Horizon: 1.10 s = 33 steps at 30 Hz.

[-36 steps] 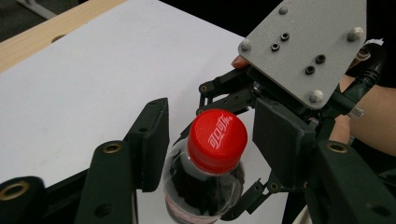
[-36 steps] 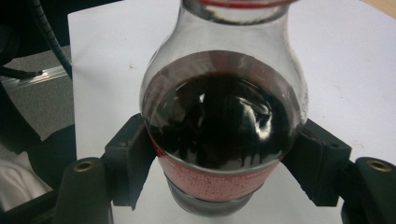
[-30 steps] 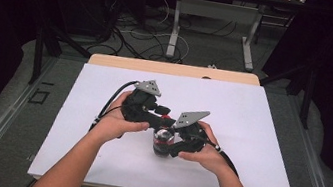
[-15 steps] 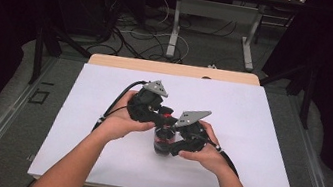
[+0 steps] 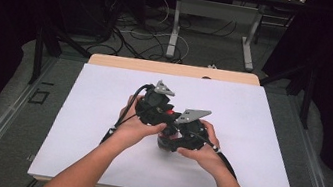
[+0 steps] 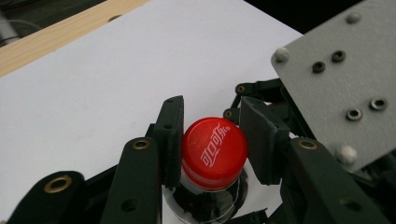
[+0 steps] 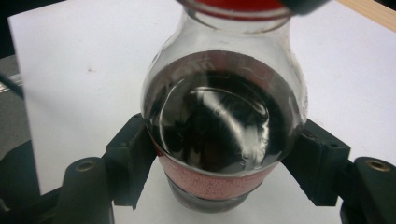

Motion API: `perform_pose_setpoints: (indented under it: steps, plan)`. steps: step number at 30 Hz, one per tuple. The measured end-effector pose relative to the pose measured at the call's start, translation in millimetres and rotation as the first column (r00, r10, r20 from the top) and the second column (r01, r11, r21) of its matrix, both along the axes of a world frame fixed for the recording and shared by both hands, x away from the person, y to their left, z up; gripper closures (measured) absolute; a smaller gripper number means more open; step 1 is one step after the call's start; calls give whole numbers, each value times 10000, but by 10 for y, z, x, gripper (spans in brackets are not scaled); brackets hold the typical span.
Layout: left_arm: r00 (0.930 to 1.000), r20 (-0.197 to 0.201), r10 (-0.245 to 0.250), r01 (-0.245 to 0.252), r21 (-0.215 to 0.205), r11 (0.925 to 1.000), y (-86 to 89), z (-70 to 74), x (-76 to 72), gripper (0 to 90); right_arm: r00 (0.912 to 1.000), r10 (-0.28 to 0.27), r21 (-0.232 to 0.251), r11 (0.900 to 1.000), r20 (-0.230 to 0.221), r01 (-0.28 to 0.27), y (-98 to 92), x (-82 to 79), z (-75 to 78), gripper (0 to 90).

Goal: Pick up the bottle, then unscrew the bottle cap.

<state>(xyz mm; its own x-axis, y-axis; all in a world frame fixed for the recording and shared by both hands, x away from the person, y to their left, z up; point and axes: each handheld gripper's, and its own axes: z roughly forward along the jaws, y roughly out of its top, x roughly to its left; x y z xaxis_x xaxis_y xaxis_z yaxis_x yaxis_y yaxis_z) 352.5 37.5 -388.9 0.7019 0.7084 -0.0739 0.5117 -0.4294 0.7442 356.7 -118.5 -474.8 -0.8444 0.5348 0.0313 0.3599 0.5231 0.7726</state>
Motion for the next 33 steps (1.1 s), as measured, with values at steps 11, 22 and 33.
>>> perform_pose_setpoints:
  steps: [11, 22, 33]
  plan:
    - [9998, -58, 166, -168, -339, 9993, -17, 13, 14, 584, 10000, -8, 248, 9997, 31, 7, -43, 26, 5, 296]
    - [9486, -127, -3162, 3122, -1267, 9415, 416, 183, 150, 464, 9966, 783, 604, 9952, -249, -767, -33, -1, 36, 296]
    - [8533, -407, -5199, 5167, -682, 8534, 363, 94, 249, 563, 9863, 1615, 656, 9851, -335, -1591, 4, -54, 59, 296]
